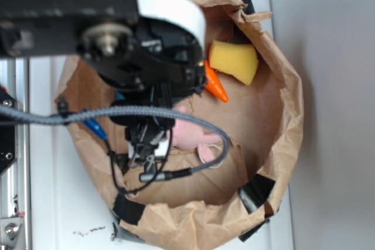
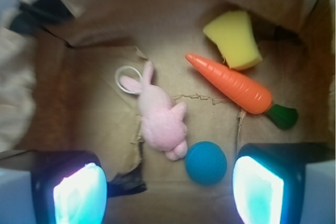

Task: Grab the pink bunny.

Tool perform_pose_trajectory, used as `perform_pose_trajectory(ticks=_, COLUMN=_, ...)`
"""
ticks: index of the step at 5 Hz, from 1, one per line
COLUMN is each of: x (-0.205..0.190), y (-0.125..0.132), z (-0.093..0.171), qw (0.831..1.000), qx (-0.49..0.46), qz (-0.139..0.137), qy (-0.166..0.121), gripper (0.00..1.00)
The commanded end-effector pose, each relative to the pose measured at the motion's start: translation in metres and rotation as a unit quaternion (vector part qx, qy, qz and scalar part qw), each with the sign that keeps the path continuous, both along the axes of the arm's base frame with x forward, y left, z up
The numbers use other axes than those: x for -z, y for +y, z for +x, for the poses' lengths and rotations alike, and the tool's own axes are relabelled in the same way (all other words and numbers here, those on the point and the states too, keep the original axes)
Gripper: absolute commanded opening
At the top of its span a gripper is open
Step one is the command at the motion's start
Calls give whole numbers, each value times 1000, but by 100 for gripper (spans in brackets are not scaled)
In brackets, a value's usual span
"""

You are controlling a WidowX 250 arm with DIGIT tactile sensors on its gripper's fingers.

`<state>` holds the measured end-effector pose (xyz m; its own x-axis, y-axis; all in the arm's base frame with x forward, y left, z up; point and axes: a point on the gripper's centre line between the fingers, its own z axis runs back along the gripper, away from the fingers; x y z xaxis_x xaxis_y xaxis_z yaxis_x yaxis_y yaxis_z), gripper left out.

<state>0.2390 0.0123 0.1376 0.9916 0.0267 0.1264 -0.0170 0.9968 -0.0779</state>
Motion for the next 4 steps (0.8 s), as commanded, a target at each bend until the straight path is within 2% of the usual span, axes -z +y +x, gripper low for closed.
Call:
perform_pose_trajectory(ticks=1, x=39, y=-1, z=16, qw=999, qx=19, qz=37, qy=-21, gripper=100)
perform_pose_trajectory(ticks=2, x=53, y=-8, z=21, qw=999, qx=30, qz=36, qy=-5, gripper=100)
perform_pose_trajectory(ticks=3, x=62, y=-14, z=16, qw=999, qx=42, qz=30, qy=-3, gripper=100)
perform_pose_trajectory(ticks=4, x=63, y=-26, z=-3, qw=995, qx=95, qz=-8, qy=4, gripper=100)
